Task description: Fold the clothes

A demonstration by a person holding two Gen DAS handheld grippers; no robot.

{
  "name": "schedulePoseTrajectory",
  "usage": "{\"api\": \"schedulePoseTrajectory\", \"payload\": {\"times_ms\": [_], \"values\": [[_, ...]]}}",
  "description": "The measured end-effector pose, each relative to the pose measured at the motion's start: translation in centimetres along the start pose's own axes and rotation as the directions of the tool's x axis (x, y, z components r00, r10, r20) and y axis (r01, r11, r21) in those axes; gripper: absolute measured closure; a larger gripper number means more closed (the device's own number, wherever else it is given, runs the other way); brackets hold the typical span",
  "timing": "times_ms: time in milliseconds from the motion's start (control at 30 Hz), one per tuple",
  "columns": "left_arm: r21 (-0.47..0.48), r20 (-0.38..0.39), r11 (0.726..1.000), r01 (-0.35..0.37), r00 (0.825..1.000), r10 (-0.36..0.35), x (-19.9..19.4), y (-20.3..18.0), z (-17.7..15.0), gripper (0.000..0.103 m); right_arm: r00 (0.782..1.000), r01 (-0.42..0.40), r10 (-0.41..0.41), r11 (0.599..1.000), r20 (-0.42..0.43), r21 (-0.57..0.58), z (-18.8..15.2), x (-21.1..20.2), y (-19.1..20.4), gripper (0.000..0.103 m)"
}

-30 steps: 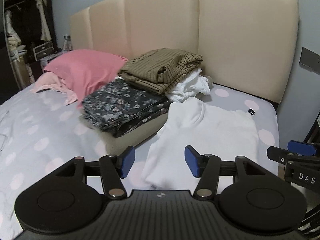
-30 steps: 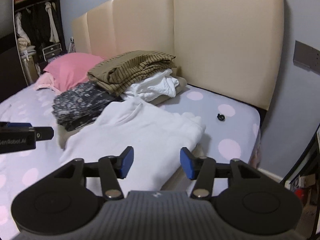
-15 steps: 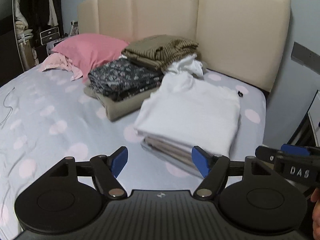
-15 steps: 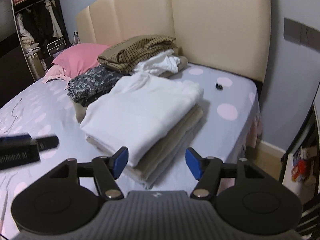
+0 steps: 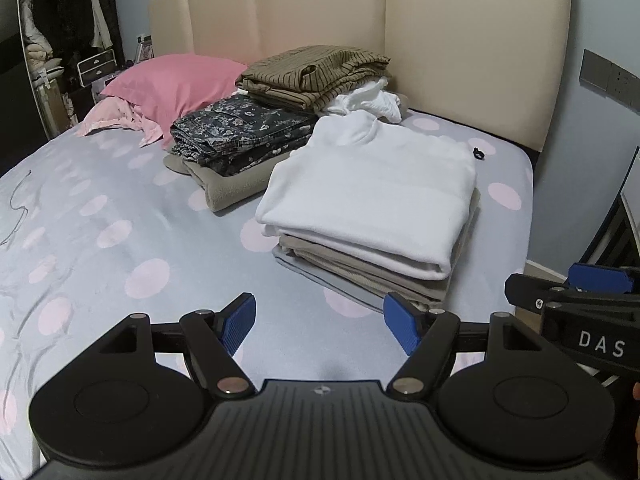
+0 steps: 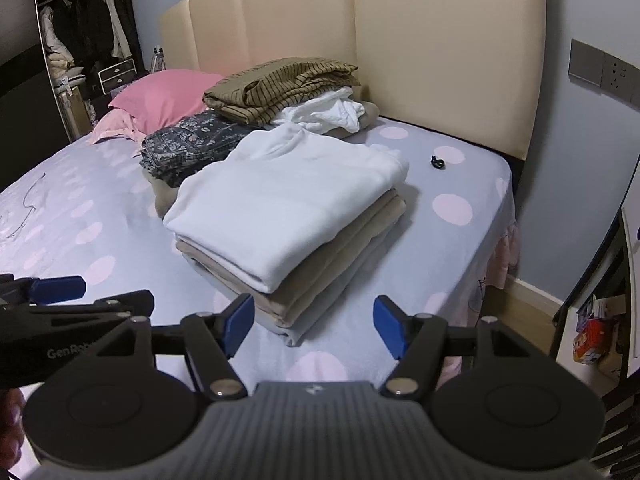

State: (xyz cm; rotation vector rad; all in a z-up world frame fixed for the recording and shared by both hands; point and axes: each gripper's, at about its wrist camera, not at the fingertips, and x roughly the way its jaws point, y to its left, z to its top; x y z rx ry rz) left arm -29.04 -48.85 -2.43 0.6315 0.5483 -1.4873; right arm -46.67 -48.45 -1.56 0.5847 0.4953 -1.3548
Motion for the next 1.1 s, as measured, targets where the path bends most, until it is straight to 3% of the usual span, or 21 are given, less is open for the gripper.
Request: {"api": "schedulePoseTrajectory", "payload": {"times_ms": [1100], "values": [[-0.012, 0.017, 1.0, 0.004, 1.0, -0.004, -0.62, -0.41, 0.29, 0.033, 1.0, -0.02, 0.02, 1.0, -0.001, -0.021, -0.06, 0.11, 0.17, 0.034]]}}
